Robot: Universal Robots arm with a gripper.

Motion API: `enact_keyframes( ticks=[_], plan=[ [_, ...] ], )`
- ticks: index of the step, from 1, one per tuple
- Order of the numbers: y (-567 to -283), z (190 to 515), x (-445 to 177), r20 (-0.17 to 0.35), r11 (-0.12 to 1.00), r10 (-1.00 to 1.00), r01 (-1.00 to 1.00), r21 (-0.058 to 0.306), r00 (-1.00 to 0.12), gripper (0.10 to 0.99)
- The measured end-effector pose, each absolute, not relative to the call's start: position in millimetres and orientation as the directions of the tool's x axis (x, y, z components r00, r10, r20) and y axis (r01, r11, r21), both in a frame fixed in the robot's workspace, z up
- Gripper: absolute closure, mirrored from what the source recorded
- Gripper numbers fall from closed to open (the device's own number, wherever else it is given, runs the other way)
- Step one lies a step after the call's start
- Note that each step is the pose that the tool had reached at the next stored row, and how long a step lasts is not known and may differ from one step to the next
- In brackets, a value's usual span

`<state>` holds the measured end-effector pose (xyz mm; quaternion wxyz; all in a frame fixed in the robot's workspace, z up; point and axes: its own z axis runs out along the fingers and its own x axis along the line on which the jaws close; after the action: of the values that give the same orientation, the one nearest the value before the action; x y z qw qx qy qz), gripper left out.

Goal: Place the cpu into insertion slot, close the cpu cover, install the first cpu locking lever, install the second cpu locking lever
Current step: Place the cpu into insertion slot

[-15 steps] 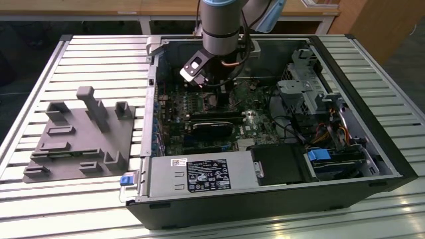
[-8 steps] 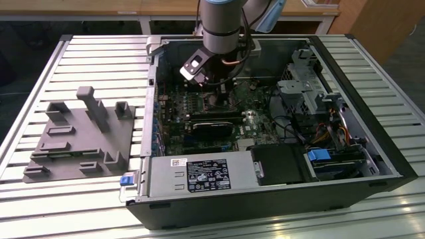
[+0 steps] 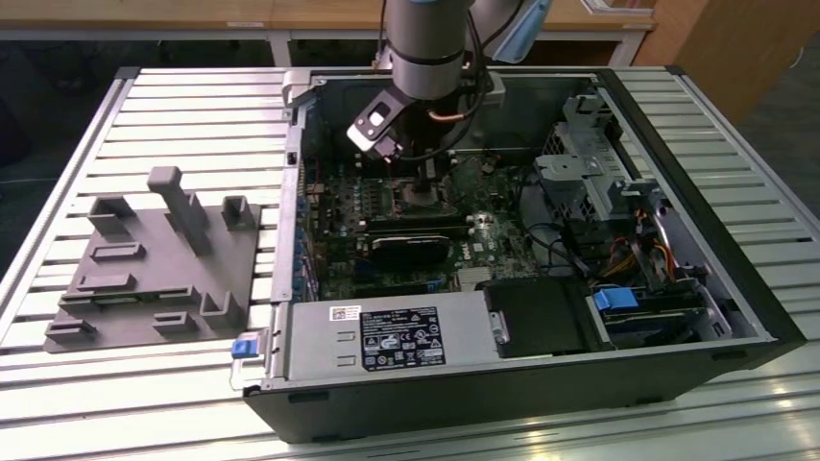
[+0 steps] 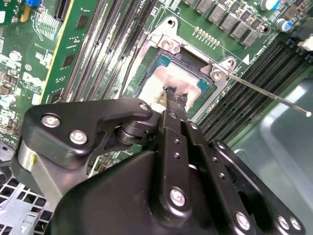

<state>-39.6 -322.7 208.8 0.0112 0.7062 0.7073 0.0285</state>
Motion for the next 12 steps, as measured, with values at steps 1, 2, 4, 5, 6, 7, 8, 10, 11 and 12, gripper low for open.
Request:
enact_keyframes(
  ticks=[1, 2, 4, 5, 6, 7, 8, 10, 11, 12],
  plan=[
    [-322.6, 209.4, -39.6, 0.025, 0.001, 1.0, 0.998, 0.056, -0.002, 0.965],
    [-322.7, 210.0, -39.6, 0.026, 0.001, 1.0, 0.998, 0.056, -0.002, 0.98],
    [-322.7, 211.0, -39.6, 0.027, 0.001, 1.0, 0.998, 0.055, -0.002, 0.98],
    [-322.6, 211.4, -39.6, 0.027, 0.001, 1.0, 0.998, 0.055, -0.002, 0.98],
    [-322.6, 211.7, -39.5, 0.027, 0.001, 1.0, 0.998, 0.055, -0.002, 0.98],
    [-322.6, 212.0, -39.5, 0.027, 0.001, 1.0, 0.998, 0.055, -0.002, 0.98],
    [-322.6, 212.2, -39.5, 0.027, 0.001, 1.0, 0.998, 0.055, -0.002, 0.98],
    [-322.7, 212.8, -39.6, 0.027, 0.001, 1.0, 0.998, 0.055, -0.002, 0.98],
    [-322.6, 212.9, -39.5, 0.028, 0.001, 1.0, 0.998, 0.055, -0.002, 0.98],
    [-322.6, 213.0, -39.5, 0.028, 0.001, 1.0, 0.998, 0.055, -0.002, 0.98]
  ],
)
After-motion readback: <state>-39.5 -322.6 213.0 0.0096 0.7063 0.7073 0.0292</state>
